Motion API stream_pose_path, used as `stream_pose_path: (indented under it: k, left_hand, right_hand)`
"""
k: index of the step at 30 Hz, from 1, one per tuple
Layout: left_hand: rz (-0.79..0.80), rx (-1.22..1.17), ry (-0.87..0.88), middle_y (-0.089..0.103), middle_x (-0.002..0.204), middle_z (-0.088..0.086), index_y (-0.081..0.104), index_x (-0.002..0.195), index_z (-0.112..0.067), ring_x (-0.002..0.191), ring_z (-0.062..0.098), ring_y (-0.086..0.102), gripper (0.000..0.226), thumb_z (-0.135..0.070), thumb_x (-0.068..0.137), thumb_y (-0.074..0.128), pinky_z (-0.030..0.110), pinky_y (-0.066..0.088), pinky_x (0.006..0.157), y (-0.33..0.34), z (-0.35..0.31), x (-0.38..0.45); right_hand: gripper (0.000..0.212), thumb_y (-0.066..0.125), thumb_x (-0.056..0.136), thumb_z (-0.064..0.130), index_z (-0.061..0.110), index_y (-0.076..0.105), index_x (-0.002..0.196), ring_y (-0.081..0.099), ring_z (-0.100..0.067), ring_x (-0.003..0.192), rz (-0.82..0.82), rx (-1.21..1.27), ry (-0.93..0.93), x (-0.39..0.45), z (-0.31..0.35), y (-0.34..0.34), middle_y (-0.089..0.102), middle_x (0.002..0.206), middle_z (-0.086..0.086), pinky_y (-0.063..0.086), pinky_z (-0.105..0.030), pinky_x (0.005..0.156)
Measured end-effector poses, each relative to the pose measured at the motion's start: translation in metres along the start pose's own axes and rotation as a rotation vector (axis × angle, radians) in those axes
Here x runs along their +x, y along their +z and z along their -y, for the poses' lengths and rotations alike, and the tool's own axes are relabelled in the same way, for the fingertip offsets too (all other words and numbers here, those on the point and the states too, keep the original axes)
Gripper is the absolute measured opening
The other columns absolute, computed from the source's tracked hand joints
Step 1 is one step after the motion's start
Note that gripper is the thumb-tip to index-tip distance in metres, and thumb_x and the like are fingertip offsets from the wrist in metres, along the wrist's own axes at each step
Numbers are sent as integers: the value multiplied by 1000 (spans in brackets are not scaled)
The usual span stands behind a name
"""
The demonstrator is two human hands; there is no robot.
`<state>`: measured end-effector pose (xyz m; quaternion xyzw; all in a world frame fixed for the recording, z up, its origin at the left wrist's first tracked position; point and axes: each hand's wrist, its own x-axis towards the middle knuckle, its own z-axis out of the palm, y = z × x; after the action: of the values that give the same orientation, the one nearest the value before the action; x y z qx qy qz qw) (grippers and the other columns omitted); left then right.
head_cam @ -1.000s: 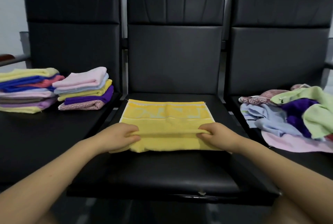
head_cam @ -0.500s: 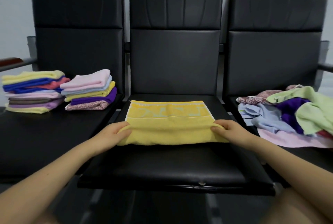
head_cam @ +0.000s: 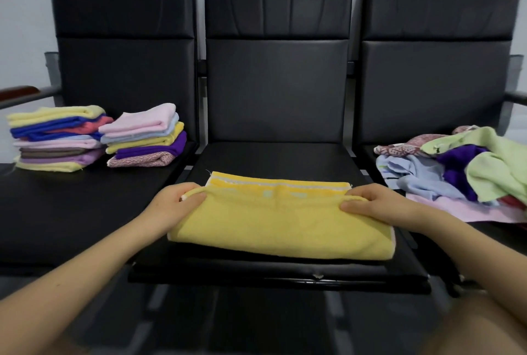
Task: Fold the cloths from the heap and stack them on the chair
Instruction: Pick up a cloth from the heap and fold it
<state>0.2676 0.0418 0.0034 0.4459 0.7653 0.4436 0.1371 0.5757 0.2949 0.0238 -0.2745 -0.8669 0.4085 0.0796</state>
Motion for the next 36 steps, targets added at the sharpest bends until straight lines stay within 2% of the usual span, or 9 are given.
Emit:
stream_pose_path:
  k: [4,12,16,18,20,24,28,32,36]
  left_hand:
    - [-52,90,-48,67,82,-2,69,83,-23,83,13,61,16,-25,95,58,28,42,67,-8,4,13]
    - [-285,98,-51,62,92,0,63,102,-16,89,17,55,19,-25,100,46,33,40,72,13,4,72]
    - [-372,183,-49,58,79,7,55,84,-9,77,26,53,25,-26,99,44,35,34,60,34,8,100]
    - [-362,237,-86,58,80,8,54,83,-9,79,29,56,25,-27,99,45,37,37,63,44,17,111]
    - [-264,324,-159,62,96,7,59,98,-14,91,30,58,16,-26,98,47,37,44,72,50,28,118]
    - [-141,505,-222,55,121,11,56,123,-16,112,31,53,29,-26,95,51,39,47,88,53,41,125]
    - [-146,489,-225,53,127,11,51,131,-17,114,30,54,37,-28,96,53,37,45,88,49,43,126]
    - [-141,490,-265,59,120,9,46,136,-15,106,26,58,44,-33,96,52,32,44,75,44,41,117]
    - [-58,479,-327,55,128,10,43,138,-12,114,28,55,51,-40,96,50,32,42,81,48,31,110]
  right_hand:
    - [10,64,92,22,14,70,94,67,-9,87,36,79,56,5,-10,-8,71,89,4,48,-20,76]
    - [11,57,93,14,21,64,93,54,-9,79,-513,157,75,57,-12,-1,61,87,5,39,-24,65]
    - [16,53,93,14,21,60,105,56,-17,90,-699,130,104,78,-18,3,61,91,5,38,-21,63]
    - [35,54,93,15,18,53,128,57,-26,104,-656,58,186,88,-30,6,62,110,-5,42,-28,74]
    - [57,57,93,23,12,37,145,52,-31,120,-551,-68,310,94,-41,6,54,133,-14,41,-33,91]
    - [70,65,88,32,13,31,147,45,-30,129,-464,-258,333,97,-45,9,44,143,-14,39,-35,100]
    - [78,68,85,40,10,31,146,50,-29,124,-471,-325,385,88,-36,6,50,138,-13,42,-34,93]
    - [55,70,79,54,8,53,104,54,-17,81,-352,-365,558,72,-16,0,58,100,-5,43,-28,61]
    - [70,77,77,47,7,48,127,54,-18,82,-249,31,635,57,-1,4,54,103,-5,43,-29,58]
